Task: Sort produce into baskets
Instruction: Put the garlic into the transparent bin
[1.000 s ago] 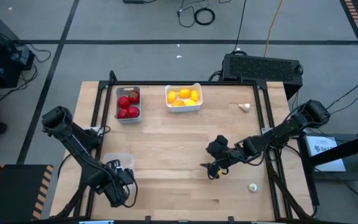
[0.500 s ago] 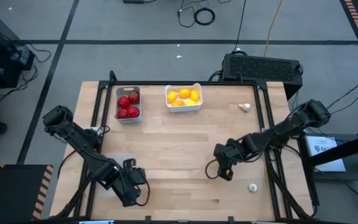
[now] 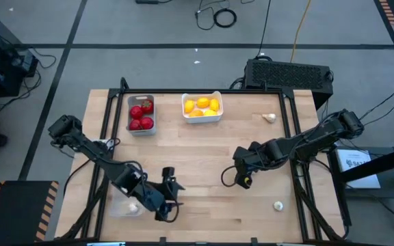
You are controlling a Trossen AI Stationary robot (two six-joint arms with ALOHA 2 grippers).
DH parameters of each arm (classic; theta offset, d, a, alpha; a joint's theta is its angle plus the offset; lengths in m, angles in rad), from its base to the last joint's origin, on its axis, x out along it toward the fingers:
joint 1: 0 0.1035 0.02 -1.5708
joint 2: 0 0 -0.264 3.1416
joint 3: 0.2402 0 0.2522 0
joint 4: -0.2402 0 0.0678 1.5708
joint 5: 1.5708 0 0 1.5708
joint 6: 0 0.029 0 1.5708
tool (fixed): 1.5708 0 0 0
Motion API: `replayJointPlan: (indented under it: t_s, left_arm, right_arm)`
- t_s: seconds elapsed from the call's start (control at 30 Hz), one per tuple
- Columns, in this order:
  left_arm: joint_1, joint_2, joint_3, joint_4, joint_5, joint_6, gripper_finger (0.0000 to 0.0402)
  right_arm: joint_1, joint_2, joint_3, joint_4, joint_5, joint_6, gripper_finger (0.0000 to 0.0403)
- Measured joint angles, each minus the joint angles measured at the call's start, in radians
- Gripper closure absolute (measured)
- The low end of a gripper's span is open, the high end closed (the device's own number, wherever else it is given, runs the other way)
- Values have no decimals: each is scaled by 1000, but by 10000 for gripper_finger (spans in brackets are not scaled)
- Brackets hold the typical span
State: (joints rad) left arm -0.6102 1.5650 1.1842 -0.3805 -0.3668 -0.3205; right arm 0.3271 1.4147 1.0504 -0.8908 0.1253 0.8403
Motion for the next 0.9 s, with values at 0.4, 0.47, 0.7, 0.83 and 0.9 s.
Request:
replayJointPlan:
  t_s: [0.4,0.47,0.7,0.83,0.9]
  left_arm:
    - [60,7,-34,95,-9,37,155]
    - [59,16,-34,95,-8,14,155]
    - [37,69,-34,84,-1,-42,155]
    - [32,94,-34,87,-1,-65,155]
    - [32,102,-34,87,0,-66,155]
  right_arm:
    - [17,0,0,-183,82,53,28]
    - [23,0,-12,-186,85,85,28]
    - [28,0,-121,-185,78,215,28]
    - [26,0,-194,-139,78,248,28]
    - [26,0,-229,-69,59,241,28]
